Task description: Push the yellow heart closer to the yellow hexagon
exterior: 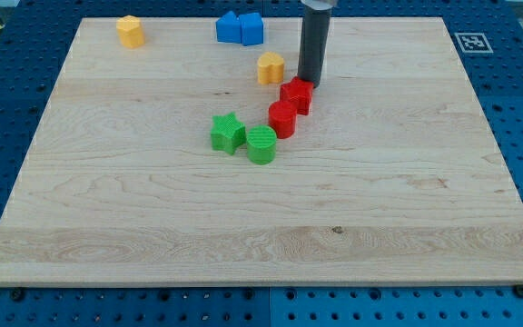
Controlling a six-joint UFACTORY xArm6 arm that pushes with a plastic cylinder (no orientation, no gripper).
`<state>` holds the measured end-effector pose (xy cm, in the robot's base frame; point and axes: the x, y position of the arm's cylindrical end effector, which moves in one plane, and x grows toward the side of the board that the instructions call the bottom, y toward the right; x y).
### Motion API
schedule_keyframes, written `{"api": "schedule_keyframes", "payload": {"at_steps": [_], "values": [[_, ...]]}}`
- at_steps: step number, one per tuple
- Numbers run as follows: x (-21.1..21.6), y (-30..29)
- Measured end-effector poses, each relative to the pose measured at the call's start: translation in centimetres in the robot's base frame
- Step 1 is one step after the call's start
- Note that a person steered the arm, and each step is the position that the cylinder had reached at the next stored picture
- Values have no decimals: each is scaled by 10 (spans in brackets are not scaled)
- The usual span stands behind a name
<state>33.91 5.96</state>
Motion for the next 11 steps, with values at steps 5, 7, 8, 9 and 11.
{"api": "schedule_keyframes", "payload": {"at_steps": [5,7,8,9,11], "values": [[-18,-57],[-39,-81],[-39,-91],[-39,-115],[-39,-187]]}}
